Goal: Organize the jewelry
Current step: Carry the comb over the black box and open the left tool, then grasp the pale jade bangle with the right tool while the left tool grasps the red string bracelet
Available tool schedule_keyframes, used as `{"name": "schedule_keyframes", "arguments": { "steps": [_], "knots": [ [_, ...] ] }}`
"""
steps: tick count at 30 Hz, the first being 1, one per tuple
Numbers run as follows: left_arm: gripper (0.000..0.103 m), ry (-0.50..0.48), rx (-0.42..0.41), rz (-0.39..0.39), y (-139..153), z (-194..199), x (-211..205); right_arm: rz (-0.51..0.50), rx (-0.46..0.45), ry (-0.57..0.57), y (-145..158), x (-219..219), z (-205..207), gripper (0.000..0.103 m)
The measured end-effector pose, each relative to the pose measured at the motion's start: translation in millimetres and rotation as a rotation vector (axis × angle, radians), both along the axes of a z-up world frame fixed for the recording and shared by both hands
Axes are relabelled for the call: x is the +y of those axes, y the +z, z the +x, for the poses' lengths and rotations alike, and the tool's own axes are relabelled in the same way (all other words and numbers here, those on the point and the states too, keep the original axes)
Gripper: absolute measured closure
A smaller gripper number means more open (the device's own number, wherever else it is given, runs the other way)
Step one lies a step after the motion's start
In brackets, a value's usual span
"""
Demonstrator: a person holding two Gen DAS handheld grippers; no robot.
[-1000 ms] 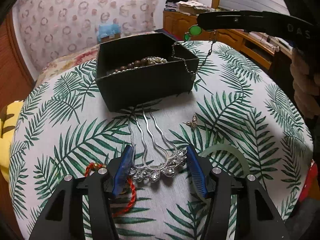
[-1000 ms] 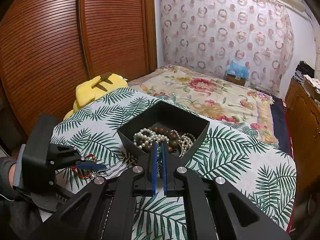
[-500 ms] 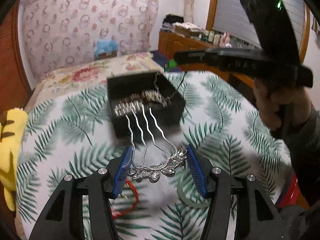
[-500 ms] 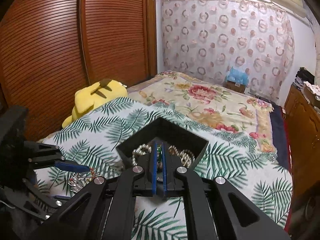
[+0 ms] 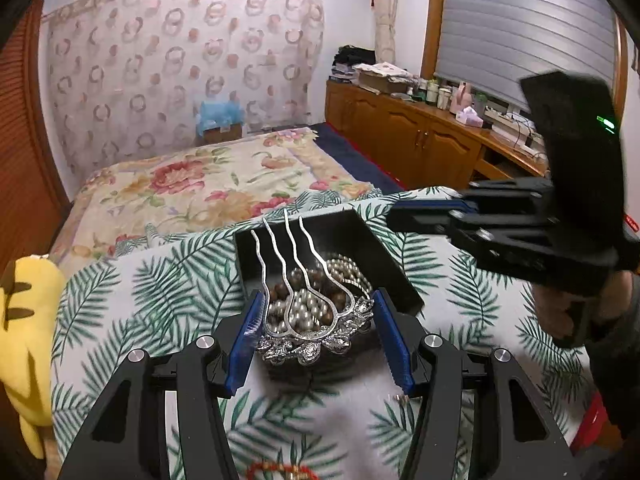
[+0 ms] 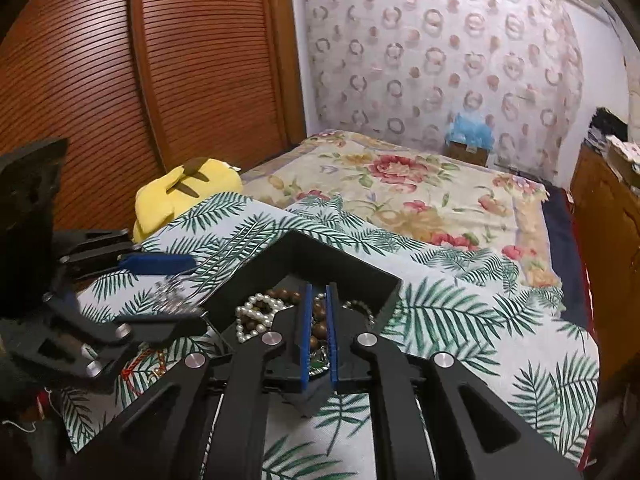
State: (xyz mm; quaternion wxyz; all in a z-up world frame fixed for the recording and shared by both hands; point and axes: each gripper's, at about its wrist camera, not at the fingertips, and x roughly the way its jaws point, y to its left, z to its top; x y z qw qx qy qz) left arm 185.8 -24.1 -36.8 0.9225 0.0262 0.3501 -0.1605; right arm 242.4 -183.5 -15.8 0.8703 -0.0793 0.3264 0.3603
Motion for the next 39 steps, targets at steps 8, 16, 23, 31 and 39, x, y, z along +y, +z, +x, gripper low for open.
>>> {"name": "schedule_keyframes", "arguments": {
  "steps": [8, 16, 23, 31, 39],
  "knots": [
    [0.050, -0.044, 0.040, 0.049, -18.9, 38.7, -23.4, 0.011, 0.026, -0.041, -10.7, -24.8, -24.0, 0.095],
    [0.038, -0.036, 0.017, 0.009, -12.1, 29.7, -16.6, 0.005, 0.044, -0.052, -23.7, -36.2, -63.2, 0.095],
    [0.037, -0.018, 0.001, -0.001, -7.9, -14.4, 0.9, -0.045, 0.086, 0.015, -48.8, -17.8, -99.5, 0.095],
    [0.028, 0.050, 0.074, 0.009, -38.0, -55.6, 40.1, -0.095, 0.159, 0.050, -79.7, -4.4, -119.7, 0.095],
    [0.029, 0.106, 0.119, 0.019, -58.5, -85.6, 72.1, -0.148, 0.162, 0.047, -86.6, -1.9, -133.5, 0.078]
  ]
}}
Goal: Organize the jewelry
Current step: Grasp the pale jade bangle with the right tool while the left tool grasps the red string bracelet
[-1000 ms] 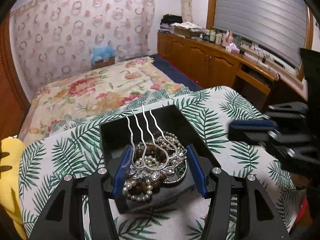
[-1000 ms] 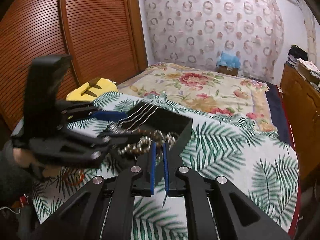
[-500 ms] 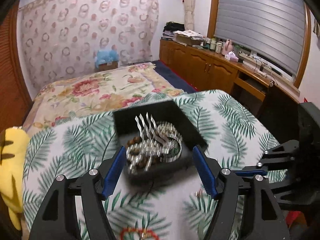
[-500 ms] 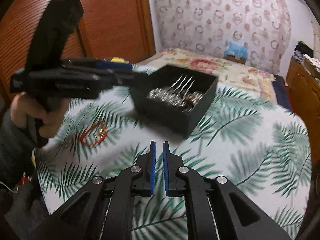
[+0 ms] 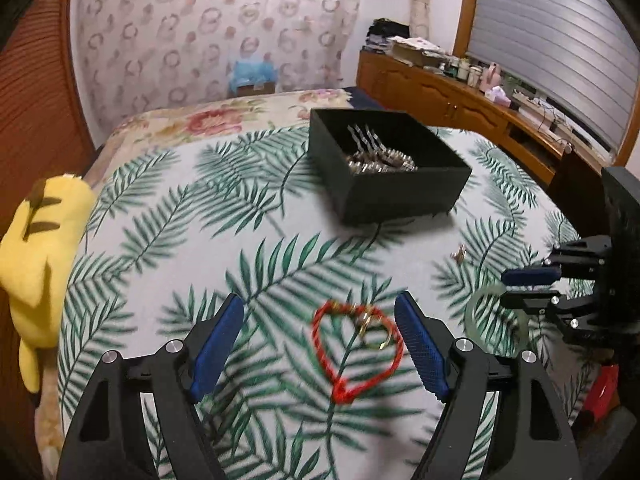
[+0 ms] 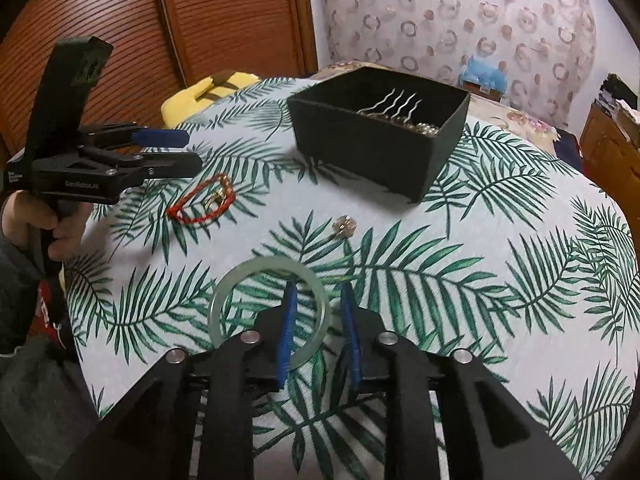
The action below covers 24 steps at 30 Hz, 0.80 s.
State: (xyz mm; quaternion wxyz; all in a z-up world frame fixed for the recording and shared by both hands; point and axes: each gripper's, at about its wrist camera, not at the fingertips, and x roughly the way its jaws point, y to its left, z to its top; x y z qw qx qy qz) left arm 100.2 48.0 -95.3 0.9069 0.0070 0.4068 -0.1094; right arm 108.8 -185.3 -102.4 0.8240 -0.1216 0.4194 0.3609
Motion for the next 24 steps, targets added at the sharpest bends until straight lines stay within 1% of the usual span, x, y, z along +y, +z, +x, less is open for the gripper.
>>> {"name": "schedule_keyframes", "arguments": {
  "steps": [2, 3, 4, 7, 8, 9, 10, 11, 14, 15, 17, 18, 21, 24],
  "knots": [
    [0.042, -0.006, 0.010, -0.002, -4.1, -3.2, 1.1, -0.024, -0.013, 0.001, -1.9, 2.9, -3.2, 0.078],
    [0.044, -0.010, 0.016, -0.003, -5.9, -3.9, 1.2, -0.033, -0.015, 0.001, -3.1, 4.1, -3.1, 0.078],
    [0.048, -0.016, 0.021, -0.005, -8.4, -4.7, 1.5, -0.038, -0.023, 0.001, -3.7, 5.9, -3.7, 0.078],
    [0.061, -0.028, 0.032, -0.002, -13.9, -4.5, 0.1, -0.053, -0.035, 0.005, -3.7, 8.4, -3.5, 0.079],
    [0.064, -0.031, 0.040, 0.001, -16.4, -2.6, -1.4, -0.060, -0.042, 0.005, -3.9, 9.4, -3.6, 0.089],
    [0.065, -0.031, 0.044, 0.002, -18.0, -1.5, -1.6, -0.071, -0.052, 0.002, -4.0, 10.3, -3.2, 0.093],
    [0.070, -0.031, 0.052, 0.005, -20.8, 0.8, -2.1, -0.072, -0.053, 0.000, -3.6, 10.7, -2.4, 0.094],
    [0.071, -0.031, 0.056, 0.003, -22.9, 1.6, -1.7, -0.067, -0.048, -0.001, -3.2, 10.5, -1.4, 0.094],
    [0.072, -0.030, 0.040, 0.006, -25.3, 3.4, -3.1, -0.059, -0.055, 0.001, -1.7, 9.5, -1.6, 0.094],
    [0.074, -0.027, 0.038, 0.008, -25.3, 4.1, -3.1, -0.057, -0.059, 0.002, -1.0, 9.3, -1.4, 0.094],
    [0.098, -0.022, 0.036, 0.023, -25.4, 5.2, -3.4, -0.048, -0.081, -0.001, 4.1, 8.4, -2.6, 0.094],
    [0.101, -0.025, 0.036, 0.032, -25.7, 5.4, -3.8, -0.040, -0.092, -0.003, 7.6, 7.6, -2.7, 0.094],
    [0.101, -0.041, 0.043, 0.023, -24.4, 6.1, -4.4, -0.022, -0.113, -0.006, 17.1, 5.7, -2.9, 0.094],
    [0.101, -0.043, 0.012, 0.018, -16.9, 3.2, -6.5, -0.010, -0.137, -0.007, 25.6, 6.1, -3.7, 0.094]
  ]
}}
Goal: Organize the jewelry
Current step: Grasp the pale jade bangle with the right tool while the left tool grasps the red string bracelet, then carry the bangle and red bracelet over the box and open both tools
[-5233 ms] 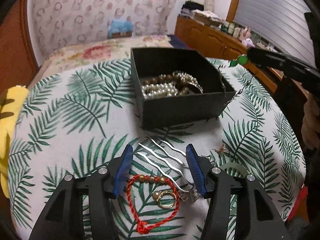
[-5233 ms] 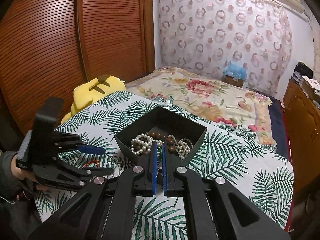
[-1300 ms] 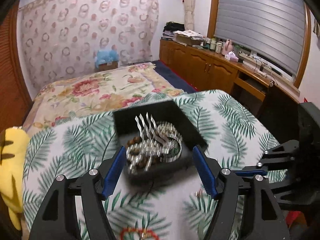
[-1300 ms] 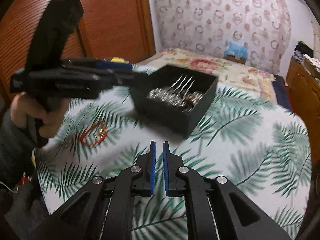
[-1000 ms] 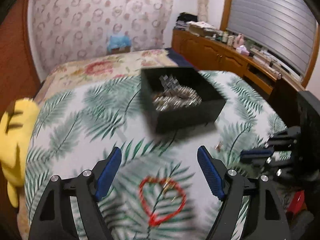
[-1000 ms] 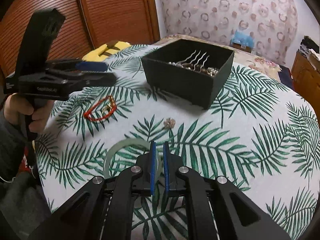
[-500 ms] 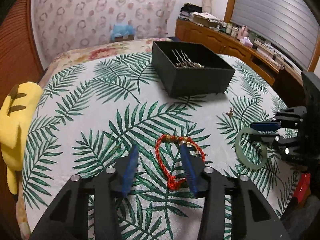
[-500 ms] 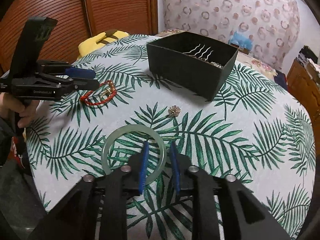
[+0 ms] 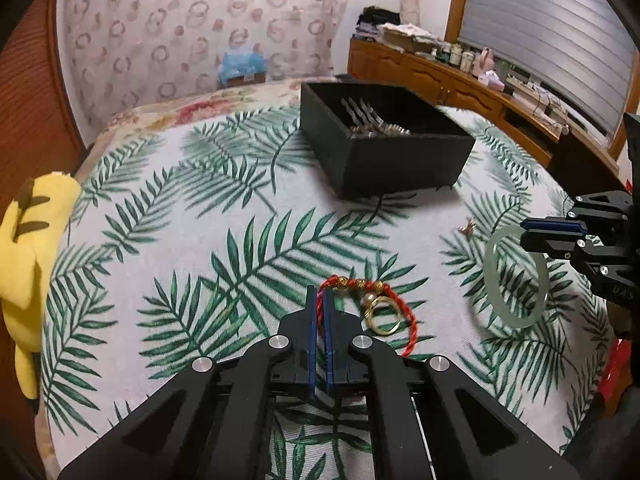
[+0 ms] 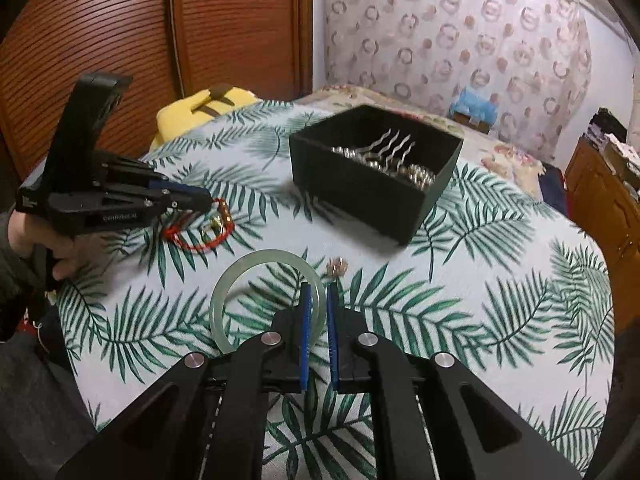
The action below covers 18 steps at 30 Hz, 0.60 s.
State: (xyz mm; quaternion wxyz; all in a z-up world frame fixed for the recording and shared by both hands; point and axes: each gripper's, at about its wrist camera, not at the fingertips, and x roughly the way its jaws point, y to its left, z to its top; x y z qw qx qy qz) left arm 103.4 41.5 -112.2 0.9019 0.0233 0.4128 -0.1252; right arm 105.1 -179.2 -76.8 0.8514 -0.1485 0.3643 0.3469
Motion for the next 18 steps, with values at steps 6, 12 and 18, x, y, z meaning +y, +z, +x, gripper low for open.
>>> {"name": "schedule_keyframes", "arguments": {
  "steps": [6, 12, 18],
  "knots": [
    [0.101, -0.015, -0.091, -0.023, 31.8, -6.0, -11.5, 0.019, -0.044, 0.001, 16.1, 3.1, 1.7, 0.094],
    [0.101, -0.036, -0.159, -0.034, 59.0, -0.3, -24.0, 0.035, -0.087, -0.002, 35.1, 5.5, 18.0, 0.094],
    [0.101, -0.042, -0.193, -0.039, 75.4, 16.5, -32.9, 0.051, -0.121, -0.011, 50.1, 3.4, 43.0, 0.094]
  ]
}}
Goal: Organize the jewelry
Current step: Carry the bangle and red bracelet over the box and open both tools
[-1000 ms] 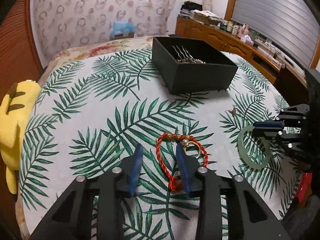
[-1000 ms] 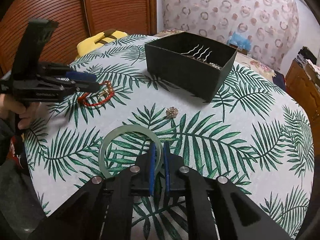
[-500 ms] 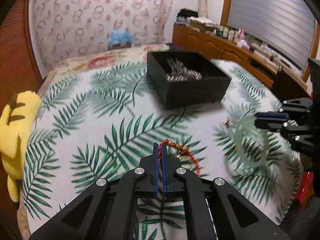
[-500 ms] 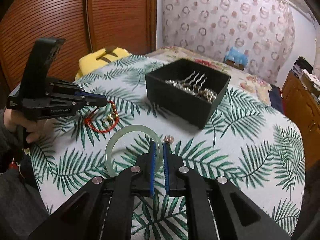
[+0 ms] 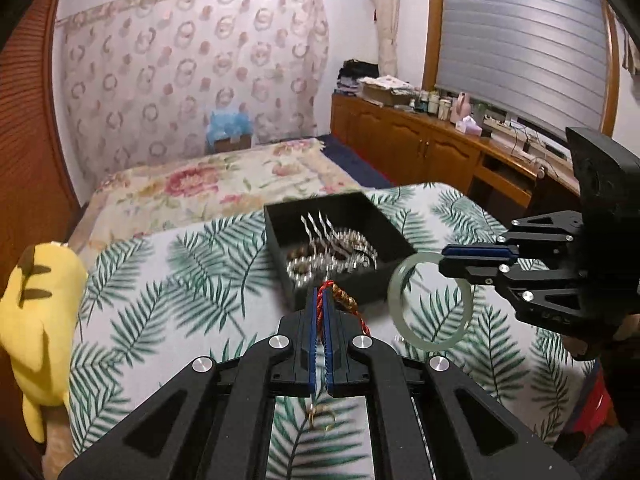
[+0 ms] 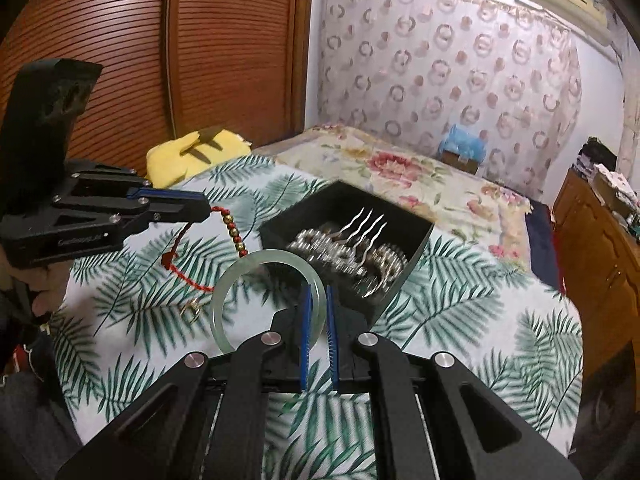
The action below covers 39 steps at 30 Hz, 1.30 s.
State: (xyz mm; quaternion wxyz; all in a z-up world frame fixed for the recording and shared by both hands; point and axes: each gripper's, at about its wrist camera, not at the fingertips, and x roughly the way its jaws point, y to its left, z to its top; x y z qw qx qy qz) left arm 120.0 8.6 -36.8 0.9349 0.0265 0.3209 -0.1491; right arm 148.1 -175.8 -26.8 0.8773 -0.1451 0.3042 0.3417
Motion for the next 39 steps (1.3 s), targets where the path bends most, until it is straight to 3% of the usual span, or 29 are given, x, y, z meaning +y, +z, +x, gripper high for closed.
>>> {"name": "schedule_keyframes", "arguments": {
  "steps": [11, 20, 26, 39],
  "knots": [
    [0.101, 0.022, -0.011, -0.002, 19.2, 37.0, -4.7, 0.007, 0.009, -0.025, 8.6, 2.5, 58.2, 0.094],
    [0.101, 0.039, 0.002, -0.007, 25.7, 75.8, -1.1, -0.019, 0.068, 0.003, -13.0, 16.5, 98.2, 0.094],
    [0.101, 0.026, 0.046, -0.006, 13.0, 98.6, -7.0, -0.032, 0.116, 0.032, -29.2, 24.1, 101.8, 0.092],
    [0.101, -0.024, 0.088, -0.001, 0.2, 121.5, -24.3, 0.052, 0.131, -0.012, -15.7, -5.5, 84.2, 0.092]
  ]
}}
